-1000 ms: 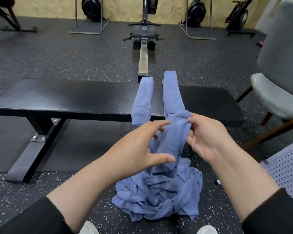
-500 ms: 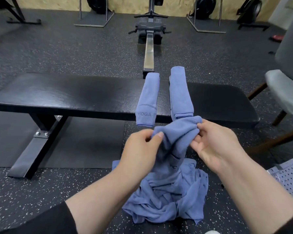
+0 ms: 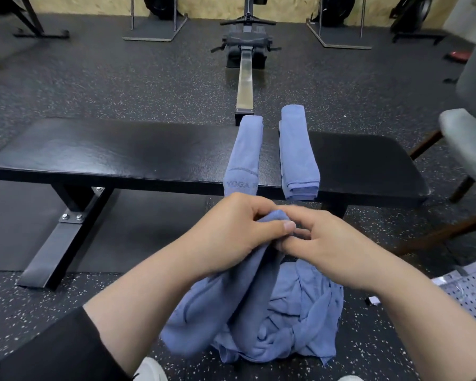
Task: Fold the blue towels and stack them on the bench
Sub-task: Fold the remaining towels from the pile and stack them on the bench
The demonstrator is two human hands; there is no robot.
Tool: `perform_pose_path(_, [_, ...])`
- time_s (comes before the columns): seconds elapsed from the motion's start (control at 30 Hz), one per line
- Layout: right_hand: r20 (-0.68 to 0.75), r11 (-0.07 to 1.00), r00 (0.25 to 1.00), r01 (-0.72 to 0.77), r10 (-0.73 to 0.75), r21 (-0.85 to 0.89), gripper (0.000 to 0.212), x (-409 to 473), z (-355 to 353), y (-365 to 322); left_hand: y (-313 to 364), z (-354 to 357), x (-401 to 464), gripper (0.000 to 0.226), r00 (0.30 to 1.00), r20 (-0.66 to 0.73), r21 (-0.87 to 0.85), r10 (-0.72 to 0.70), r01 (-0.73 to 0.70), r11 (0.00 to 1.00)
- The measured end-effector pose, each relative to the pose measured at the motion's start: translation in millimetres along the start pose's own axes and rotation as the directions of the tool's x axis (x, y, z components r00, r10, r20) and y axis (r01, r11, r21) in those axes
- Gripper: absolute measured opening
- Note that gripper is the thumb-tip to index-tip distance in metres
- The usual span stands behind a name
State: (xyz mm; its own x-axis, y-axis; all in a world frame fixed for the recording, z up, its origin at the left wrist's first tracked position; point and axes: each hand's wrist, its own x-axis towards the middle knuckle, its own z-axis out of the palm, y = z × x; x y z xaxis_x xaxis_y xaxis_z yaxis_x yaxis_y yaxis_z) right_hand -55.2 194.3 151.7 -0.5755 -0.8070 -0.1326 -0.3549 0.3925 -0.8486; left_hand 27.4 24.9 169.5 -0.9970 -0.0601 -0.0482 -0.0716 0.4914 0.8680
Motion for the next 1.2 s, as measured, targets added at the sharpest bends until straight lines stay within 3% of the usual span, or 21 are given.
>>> perform_pose_path(0.07, [-0.058,1.000,0.998,-0.003,0.005,0.027,0.014,0.1,0.6,-1.7,-1.5,-3.9,0.5,0.029,0.999,-0.032,0.012,-0.020,0.021,1.000])
perform_pose_path(0.1, [-0.105,0.998,0.994,-0.007,0.013,0.058,0.012,0.2,-0.7,-2.0,-3.1,-7.7,0.7,0.031,0.999,-0.036,0.006,-0.031,0.031,0.999])
perform_pose_path(0.27, [-0.302,0.984,0.951,-0.013,0.067,0.177,0.026,-2.9,-9.5,-5.6,-15.9,-31.9,-1.6,0.041,0.990,0.048,0.133,-0.134,0.127,0.983])
perform_pose_path(0.43, [-0.405,0.963,0.897,-0.072,0.177,0.260,0.037,-4.3,-17.0,-7.0,-28.0,-47.0,-7.2,0.041,0.973,-0.017,0.188,-0.229,0.228,0.955])
perform_pose_path(0.57, [-0.479,0.953,0.844,-0.116,0.242,0.279,0.045,-4.6,-20.4,-5.0,-34.9,-53.6,-11.1,0.046,0.966,-0.122,0.106,-0.227,0.240,0.965])
perform_pose_path(0.67, [-0.535,0.952,0.807,-0.104,0.251,0.289,0.047,-4.5,-20.3,-2.6,-40.8,-54.9,-11.0,0.035,0.967,-0.172,0.014,-0.186,0.192,0.981])
perform_pose_path(0.8, [-0.527,0.982,0.831,-0.117,0.179,0.149,0.048,-3.6,-18.9,-1.1,-39.4,-50.5,-8.3,0.032,0.937,-0.329,-0.088,-0.117,0.093,0.992])
perform_pose_path(0.97, [-0.375,0.990,0.918,-0.107,0.132,0.088,0.038,-3.1,-9.9,-2.3,-30.0,-42.4,-4.8,0.038,0.852,-0.515,-0.257,-0.095,-0.048,0.965])
perform_pose_path(1.03, [-0.352,0.991,0.930,-0.064,0.101,0.115,0.030,-1.4,-5.2,-4.1,-24.4,-37.8,-3.9,0.039,0.849,-0.526,-0.225,-0.057,-0.074,0.971])
perform_pose_path(1.13, [-0.317,0.983,0.946,-0.012,0.071,0.185,0.014,2.4,1.2,-8.5,-12.6,-24.5,-3.5,0.022,0.890,-0.455,-0.146,-0.001,-0.073,0.986])
perform_pose_path(1.2, [-0.325,0.983,0.944,0.004,0.057,0.185,0.012,4.7,4.5,-9.4,-6.6,-12.9,-5.5,0.017,0.919,-0.388,-0.014,0.071,-0.083,0.996])
